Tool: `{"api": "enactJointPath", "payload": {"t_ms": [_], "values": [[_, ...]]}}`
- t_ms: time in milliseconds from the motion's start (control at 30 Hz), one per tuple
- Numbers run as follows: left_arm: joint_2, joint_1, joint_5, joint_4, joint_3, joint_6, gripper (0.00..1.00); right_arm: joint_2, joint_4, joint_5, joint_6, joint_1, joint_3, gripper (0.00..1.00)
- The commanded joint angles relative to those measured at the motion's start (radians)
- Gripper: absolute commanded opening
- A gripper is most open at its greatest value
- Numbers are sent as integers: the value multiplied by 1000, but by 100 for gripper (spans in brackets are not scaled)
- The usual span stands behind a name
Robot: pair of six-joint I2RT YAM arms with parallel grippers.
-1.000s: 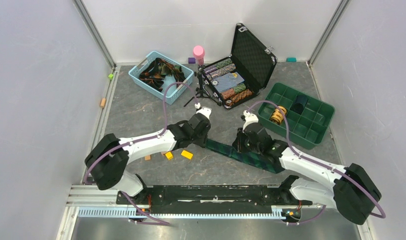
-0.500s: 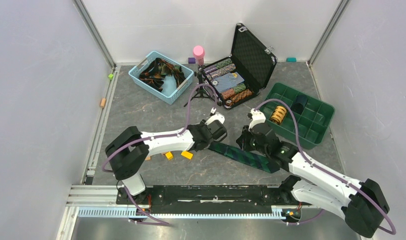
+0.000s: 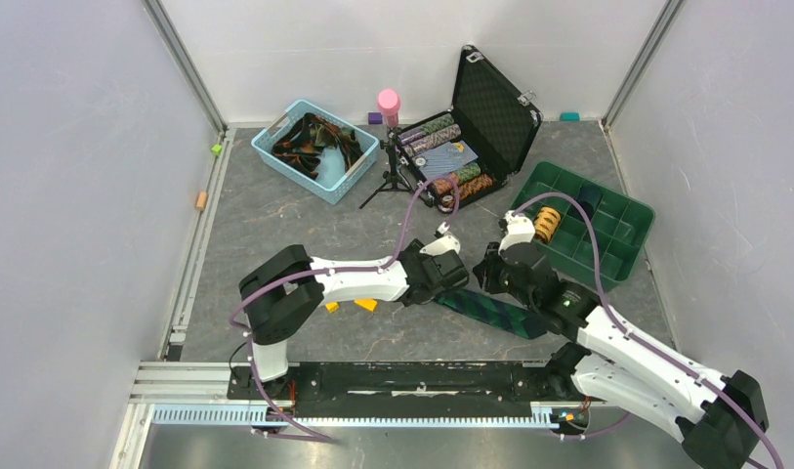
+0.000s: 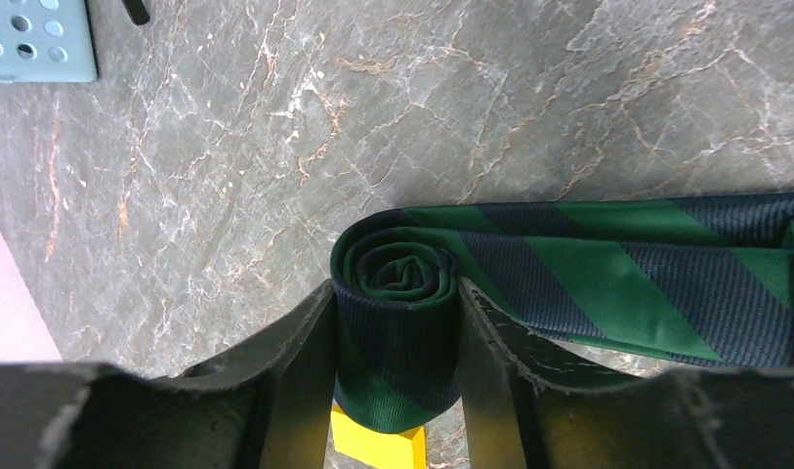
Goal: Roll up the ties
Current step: Roll the tie at the center of the board.
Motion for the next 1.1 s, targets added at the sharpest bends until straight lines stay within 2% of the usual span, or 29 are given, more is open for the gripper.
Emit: {"api": "enactJointPath", "payload": {"t_ms": [0, 233, 633, 700, 833, 1067], "values": [[27, -31, -44, -26, 56, -14, 53, -30, -19, 64, 10, -4, 41, 26], [55, -60, -40, -57, 102, -41, 61, -49, -44, 81, 16, -3, 31, 29], [85, -93, 3, -83, 161, -86, 65, -114, -118, 154, 39, -4, 42, 33], [86, -98, 18, -83, 166, -97, 66, -124, -146, 185, 48, -4, 50, 35], [88, -102, 44, -83, 166, -127, 67, -142, -211, 269, 69, -4, 67, 47], [97, -101, 68, -81, 159, -182, 69, -202, -254, 338, 86, -4, 71, 49]]}}
